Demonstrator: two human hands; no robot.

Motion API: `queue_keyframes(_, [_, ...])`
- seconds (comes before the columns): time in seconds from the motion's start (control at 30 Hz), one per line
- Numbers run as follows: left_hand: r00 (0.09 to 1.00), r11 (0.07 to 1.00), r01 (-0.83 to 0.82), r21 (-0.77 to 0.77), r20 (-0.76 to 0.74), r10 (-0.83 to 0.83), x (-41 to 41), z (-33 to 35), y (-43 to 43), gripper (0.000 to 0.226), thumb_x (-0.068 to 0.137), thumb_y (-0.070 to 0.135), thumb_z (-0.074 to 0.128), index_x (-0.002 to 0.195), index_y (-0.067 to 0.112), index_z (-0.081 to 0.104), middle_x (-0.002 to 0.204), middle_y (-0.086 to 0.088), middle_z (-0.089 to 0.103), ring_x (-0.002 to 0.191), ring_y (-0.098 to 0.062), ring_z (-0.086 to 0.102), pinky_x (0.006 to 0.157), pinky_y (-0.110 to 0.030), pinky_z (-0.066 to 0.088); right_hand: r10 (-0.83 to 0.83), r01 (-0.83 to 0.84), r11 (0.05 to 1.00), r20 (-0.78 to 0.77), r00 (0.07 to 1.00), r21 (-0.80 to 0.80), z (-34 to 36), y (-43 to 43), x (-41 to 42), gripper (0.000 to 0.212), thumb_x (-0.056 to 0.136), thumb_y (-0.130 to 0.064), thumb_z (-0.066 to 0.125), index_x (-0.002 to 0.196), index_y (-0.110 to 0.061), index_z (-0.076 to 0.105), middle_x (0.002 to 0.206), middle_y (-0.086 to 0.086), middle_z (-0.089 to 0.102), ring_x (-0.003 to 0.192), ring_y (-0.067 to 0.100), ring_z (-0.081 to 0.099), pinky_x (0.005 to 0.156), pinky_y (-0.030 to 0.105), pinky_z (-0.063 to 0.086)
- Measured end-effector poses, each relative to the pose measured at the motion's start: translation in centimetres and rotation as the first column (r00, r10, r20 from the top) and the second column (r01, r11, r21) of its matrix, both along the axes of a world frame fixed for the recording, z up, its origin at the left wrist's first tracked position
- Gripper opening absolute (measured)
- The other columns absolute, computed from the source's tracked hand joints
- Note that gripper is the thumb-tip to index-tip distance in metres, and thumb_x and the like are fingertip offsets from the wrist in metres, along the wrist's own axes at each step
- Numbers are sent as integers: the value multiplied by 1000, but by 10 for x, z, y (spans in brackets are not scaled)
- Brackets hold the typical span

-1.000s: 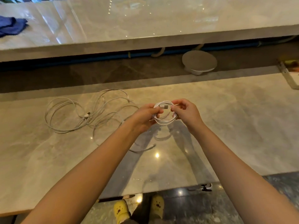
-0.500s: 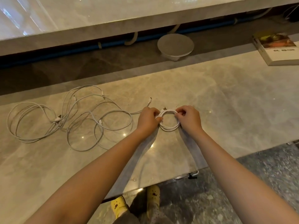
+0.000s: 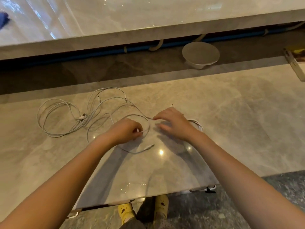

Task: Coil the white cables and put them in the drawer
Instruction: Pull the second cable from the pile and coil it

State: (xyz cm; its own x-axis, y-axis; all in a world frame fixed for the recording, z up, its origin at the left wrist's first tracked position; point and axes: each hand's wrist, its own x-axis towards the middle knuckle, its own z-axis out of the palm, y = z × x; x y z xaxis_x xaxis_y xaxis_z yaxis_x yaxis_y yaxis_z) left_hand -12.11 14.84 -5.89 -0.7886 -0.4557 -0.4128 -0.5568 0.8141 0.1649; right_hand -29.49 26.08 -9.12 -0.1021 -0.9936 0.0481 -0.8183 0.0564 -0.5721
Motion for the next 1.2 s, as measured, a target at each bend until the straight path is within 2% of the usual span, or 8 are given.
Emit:
queue_keyframes(0.07, [988, 999, -42, 3, -147, 42, 4, 7, -2, 28, 94, 32, 51, 115, 22, 64, 107, 0, 69, 91, -15, 60, 79, -30, 48, 97, -97, 995, 19, 995, 33, 2, -14, 19, 28, 90, -22, 57, 116, -17, 64, 116, 2, 65, 111, 20, 51, 96, 36, 39])
queue_keyframes(0.33, [822, 988, -151, -27, -559, 110, 23, 49, -31, 23, 92, 25, 55, 108, 17, 70, 100, -1, 72, 86, -13, 59, 73, -27, 44, -5, 14, 999, 228, 974, -34, 40, -54, 39, 21, 93, -19, 53, 97, -8, 69, 95, 6, 69, 90, 18, 59, 79, 30, 42])
queue_keyframes(0.6, [462, 927, -335, 171, -827, 320, 47, 86, -47, 18, 90, 20, 58, 103, 15, 70, 86, 9, 63, 81, -4, 59, 76, -22, 48, -121, 146, 989, 581, 805, 2, 64, -84, 66, 20, 95, -14, 48, 90, -8, 67, 85, 3, 67, 84, 17, 64, 77, 29, 53])
queue_keyframes(0.7, [463, 864, -493, -100, -871, 164, 52, 87, -58, 20, 86, 21, 64, 104, 17, 68, 98, -1, 59, 97, -15, 50, 82, -27, 35, -144, 200, 980, 623, 769, -21, 78, -96, 80, 20, 94, -11, 49, 85, -10, 67, 77, 4, 66, 75, 17, 65, 71, 35, 57])
queue_keyframes(0.83, [393, 797, -516, -313, -914, -104, 71, 84, -51, 12, 82, 15, 67, 93, 10, 66, 91, -7, 56, 88, -14, 43, 75, -28, 36, -148, 275, 956, 639, 755, -103, 100, -108, 93, 20, 94, -13, 51, 85, -8, 68, 75, 5, 67, 72, 18, 65, 71, 34, 57])
queue_keyframes(0.97, [528, 864, -468, 188, -725, 444, 78, 66, -43, 23, 90, 28, 59, 108, 15, 61, 93, 5, 60, 85, -9, 57, 76, -27, 51, -132, 299, 946, 689, 713, -128, 117, -114, 105, 18, 93, -13, 52, 89, -8, 69, 80, 10, 69, 73, 17, 66, 69, 27, 58])
queue_keyframes(1.07, [496, 611, -369, 701, -407, 767, 85, 60, -46, 25, 97, 23, 47, 106, 7, 65, 81, -1, 66, 75, -12, 64, 76, -28, 55, -150, 343, 928, 698, 700, -144, 125, -118, 112, 17, 92, -13, 54, 90, -9, 69, 80, 10, 70, 75, 18, 68, 69, 26, 58])
queue_keyframes(1.2, [368, 360, -94, 928, -304, 879, 102, 63, -48, 25, 100, 18, 39, 99, 8, 61, 61, 0, 47, 49, -8, 44, 48, -20, 43, -296, 458, 885, 664, 687, -80, 127, -121, 102, 16, 92, -15, 54, 87, -10, 69, 77, 7, 69, 77, 22, 68, 68, 28, 59])
